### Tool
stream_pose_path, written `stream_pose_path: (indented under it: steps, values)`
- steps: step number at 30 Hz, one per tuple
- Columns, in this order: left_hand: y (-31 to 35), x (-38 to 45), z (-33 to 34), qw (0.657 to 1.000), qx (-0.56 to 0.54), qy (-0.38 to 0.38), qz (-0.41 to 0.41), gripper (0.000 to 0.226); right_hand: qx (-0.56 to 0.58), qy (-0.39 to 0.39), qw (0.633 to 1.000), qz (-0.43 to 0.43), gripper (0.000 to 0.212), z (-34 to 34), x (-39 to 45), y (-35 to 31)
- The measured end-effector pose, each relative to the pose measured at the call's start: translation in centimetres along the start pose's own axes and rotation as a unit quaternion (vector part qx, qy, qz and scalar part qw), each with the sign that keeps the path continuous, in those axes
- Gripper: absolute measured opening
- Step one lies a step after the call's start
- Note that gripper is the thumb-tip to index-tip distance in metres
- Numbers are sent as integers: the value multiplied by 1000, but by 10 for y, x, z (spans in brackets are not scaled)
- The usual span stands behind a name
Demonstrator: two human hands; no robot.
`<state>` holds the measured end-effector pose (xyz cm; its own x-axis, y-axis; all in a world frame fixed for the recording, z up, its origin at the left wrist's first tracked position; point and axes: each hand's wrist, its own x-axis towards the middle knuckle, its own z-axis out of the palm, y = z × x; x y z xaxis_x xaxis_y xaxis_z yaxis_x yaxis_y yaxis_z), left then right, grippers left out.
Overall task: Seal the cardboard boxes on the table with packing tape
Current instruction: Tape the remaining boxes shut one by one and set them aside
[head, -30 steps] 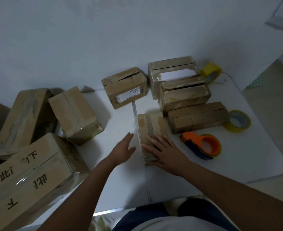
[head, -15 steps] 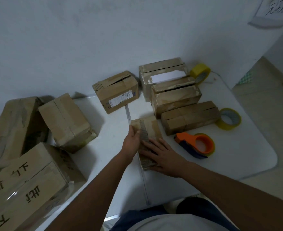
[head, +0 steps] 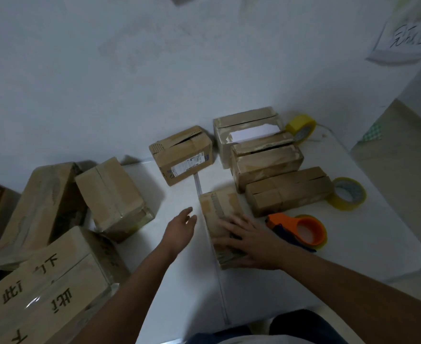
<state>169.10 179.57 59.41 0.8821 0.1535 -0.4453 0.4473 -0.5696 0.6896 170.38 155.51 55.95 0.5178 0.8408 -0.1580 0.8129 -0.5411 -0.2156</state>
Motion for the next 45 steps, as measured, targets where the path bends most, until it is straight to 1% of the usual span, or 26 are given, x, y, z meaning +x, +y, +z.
stream_pose_path:
  steps: [1,2,4,6,7,8,9,12,15,18,19,21,24,30,33,38,41,45]
  values:
    - [1,0,0,999,24,22,16,49,14,15,1000,11,70,-7,-4,2]
    - [3,-1,2,996,65,39,51,53,36,33,998,32,70,-11,-10,4]
    - [6,-5,15,971,176,36,159,62,82,66,989,100,67,-14,-27,13]
    - [12,-7,34,924,288,-22,250,70,110,83,975,172,66,-14,-43,25]
    - [17,-8,44,901,332,-58,274,73,121,85,969,199,67,-14,-50,30]
    - [20,-8,52,883,364,-91,284,76,132,86,963,218,69,-14,-57,34]
    - [22,-8,59,872,385,-115,278,82,142,85,959,229,69,-12,-61,38]
    - [19,-7,71,863,424,-150,231,95,167,64,955,238,56,-5,-70,49]
    - [20,-11,75,870,435,-134,188,101,201,24,951,232,44,-1,-73,59]
    - [20,-15,69,904,402,-85,116,112,236,8,946,224,36,-2,-72,67]
    - [18,-15,67,911,397,-67,89,110,245,1,945,218,33,-2,-70,69]
    - [15,-14,63,916,397,-36,48,97,258,-16,944,204,31,-3,-66,74]
    - [18,-10,57,927,374,-14,14,90,266,-29,948,172,31,-9,-50,81]
    - [17,16,29,940,341,27,8,80,282,-16,947,152,28,-24,-11,84]
    - [18,34,15,944,330,32,-3,75,282,-11,947,153,28,-31,7,85]
    - [15,61,-8,938,341,51,-5,66,291,10,940,175,28,-42,42,79]
    - [9,75,-26,942,332,51,4,67,316,35,929,188,28,-49,69,76]
    - [6,89,-39,946,323,19,8,76,355,69,904,228,31,-58,112,74]
